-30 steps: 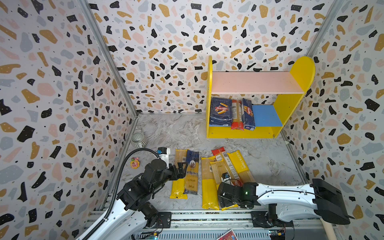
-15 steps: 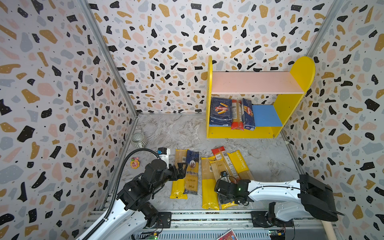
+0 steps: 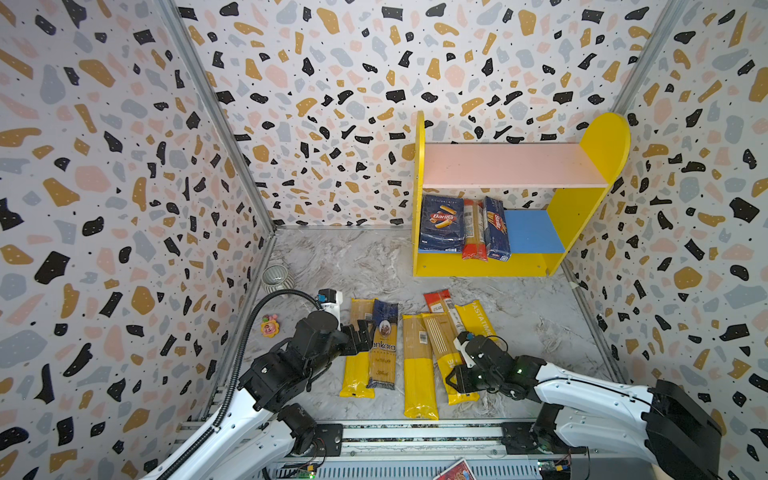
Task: Place and organize the pasta boxes and bags onto the shelf
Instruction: 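Close the right gripper on the yellow Pastatime spaghetti bag, then lift the Pastatime bag with the right gripper toward the blue shelf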
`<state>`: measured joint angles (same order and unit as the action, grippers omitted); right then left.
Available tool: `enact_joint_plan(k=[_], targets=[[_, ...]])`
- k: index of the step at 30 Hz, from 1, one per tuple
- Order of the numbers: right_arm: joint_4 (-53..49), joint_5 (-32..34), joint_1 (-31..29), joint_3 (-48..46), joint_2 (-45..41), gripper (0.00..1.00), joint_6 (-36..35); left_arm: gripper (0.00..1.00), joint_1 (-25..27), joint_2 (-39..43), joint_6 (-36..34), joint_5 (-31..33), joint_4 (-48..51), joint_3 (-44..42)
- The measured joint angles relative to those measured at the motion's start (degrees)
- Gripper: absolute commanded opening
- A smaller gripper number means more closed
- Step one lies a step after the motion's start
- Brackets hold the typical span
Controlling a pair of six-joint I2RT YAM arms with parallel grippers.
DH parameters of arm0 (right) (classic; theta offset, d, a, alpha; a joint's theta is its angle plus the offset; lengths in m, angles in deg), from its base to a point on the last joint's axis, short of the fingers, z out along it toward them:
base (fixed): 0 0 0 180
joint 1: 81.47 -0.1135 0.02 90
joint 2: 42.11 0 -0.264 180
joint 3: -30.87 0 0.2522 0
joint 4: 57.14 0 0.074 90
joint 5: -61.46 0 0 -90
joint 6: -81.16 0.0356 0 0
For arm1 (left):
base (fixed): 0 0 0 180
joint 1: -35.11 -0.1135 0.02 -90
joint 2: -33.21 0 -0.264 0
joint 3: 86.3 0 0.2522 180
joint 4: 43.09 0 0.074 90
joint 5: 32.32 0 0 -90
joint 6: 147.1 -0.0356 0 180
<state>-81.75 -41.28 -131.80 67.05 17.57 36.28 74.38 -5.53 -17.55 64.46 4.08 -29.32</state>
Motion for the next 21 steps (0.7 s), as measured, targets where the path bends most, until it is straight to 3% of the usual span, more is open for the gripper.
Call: enact_joint_plan(k=[12, 21], targets=[[-0.6, -15.4, 11.4, 1.4, -3.1, 0.17, -2.0, 0.99, 0.0, -7.1, -0.2, 1.6, -0.3, 3.9], [8.4, -27.8, 22.6, 1.4, -5.0, 0.15, 1.1, 1.00, 0.0, -14.0, -2.6, 1.7, -1.8, 9.7]])
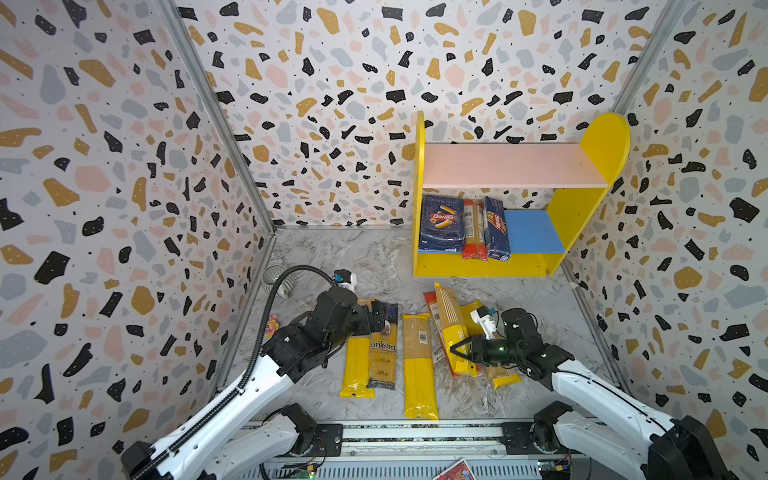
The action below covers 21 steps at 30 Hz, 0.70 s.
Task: Place and organize the pasta boxes and bags onto the shelf
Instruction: 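Lift the Pastatime bag with the right gripper toward the blue shelf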
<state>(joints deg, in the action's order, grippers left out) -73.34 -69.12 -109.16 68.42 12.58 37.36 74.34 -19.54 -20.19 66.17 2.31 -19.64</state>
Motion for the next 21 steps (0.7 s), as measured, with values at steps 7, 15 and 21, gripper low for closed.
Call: enact_joint_plan(k=[7, 15, 21], targets=[[3.7, -7.8, 7.0, 1.3, 0.9, 0.15, 2.4, 0.99, 0.0, -4.3, -1.5, -0.5, -0.4, 3.7], [3.3, -13.6, 17.5, 9.1, 0.9, 0.15, 2.2, 1.00, 0.0, -9.3, -3.1, -2.5, -0.9, 8.5], [2.6, -18.7, 27.3, 12.5, 1.1, 0.14, 1.4, 0.99, 0.0, -12.6, -4.6, -4.1, -1.0, 10.4]])
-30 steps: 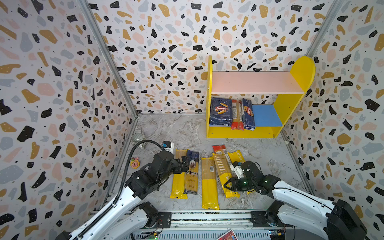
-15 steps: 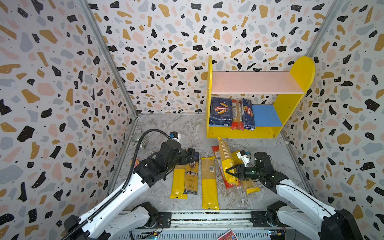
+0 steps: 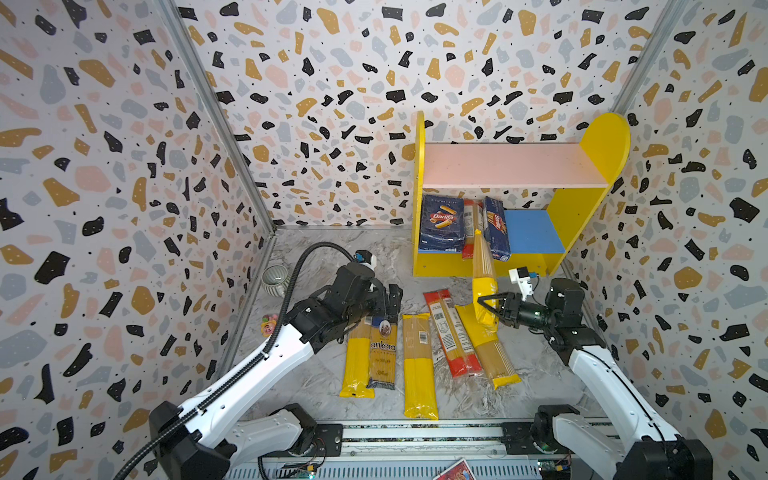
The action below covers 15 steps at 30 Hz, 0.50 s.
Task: Place and organize the pasta boxes and bags onto the shelf
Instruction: 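Lift the Pastatime bag with the right gripper toward the blue shelf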
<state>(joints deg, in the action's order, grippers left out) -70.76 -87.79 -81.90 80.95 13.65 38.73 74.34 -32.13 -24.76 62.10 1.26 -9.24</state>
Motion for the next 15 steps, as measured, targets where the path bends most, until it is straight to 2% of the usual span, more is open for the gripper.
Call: enact_joint_plan(k=[5, 15], targets=[[-0.2, -1.3, 7.3, 4.5, 4.5, 0.14, -0.7, 0.99, 0.0, -2.4, -1.1, -1.4, -0.3, 1.9], [-0.1, 0.9, 11.0, 17.0, 16.9, 0.14, -1.7, 0.99, 0.0, -7.9, -2.9, -4.4, -1.6, 3.9]])
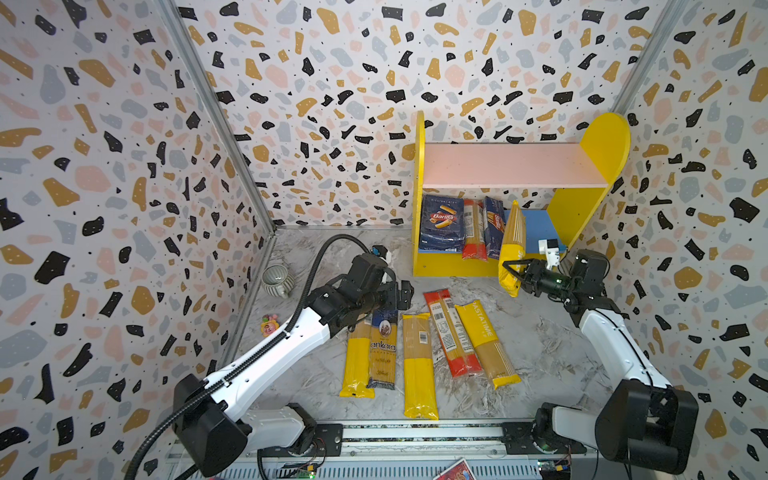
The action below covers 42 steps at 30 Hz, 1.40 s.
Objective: Place and organize the pasta boxes and bags onto the shelf
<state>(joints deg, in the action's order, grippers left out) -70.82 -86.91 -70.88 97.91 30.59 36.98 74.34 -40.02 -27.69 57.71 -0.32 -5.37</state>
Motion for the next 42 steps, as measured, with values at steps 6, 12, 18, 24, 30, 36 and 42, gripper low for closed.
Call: enact_joint_plan(k=[6, 12, 18, 24, 30, 36, 42], targets=[[-0.3, 3.0, 2.1, 7.2, 6.9, 0.14, -2.2, 1.00, 0.0, -2.2, -0.6, -1.6, -0.2, 2.6], [-3.8, 7.1, 2.5, 14.5, 14.0, 0.14, -6.4, 1.00, 0.0, -3.4, -0.3, -5.5, -3.5, 4.1], [-9.6, 12.2, 2.5, 23.7, 21.5, 0.14, -12.2, 1.00, 0.0, -6.1, -0.3, -6.7, -3.8, 4.1], [-13.8, 16.6, 2.5, 33.1, 29.7, 0.15, -16.8, 1.00, 0.0, -7.4, -0.4, -6.6, -3.7, 4.5], [-20.1, 22.1, 1.9, 40.8, 36.5, 0.15, -21.9, 0.99, 0.0, -8.7, -0.5, -6.4, -3.8, 6.0], [-25.2, 27.4, 0.3, 45.5, 40.0, 0.17, -26.4, 1.00, 0.0, -10.2, -0.5, -6.4, -3.8, 6.0], [-27.7, 29.8, -0.7, 47.5, 40.5, 0.21, -28.7, 1.00, 0.0, -10.7, -0.5, -6.4, -3.9, 6.0]])
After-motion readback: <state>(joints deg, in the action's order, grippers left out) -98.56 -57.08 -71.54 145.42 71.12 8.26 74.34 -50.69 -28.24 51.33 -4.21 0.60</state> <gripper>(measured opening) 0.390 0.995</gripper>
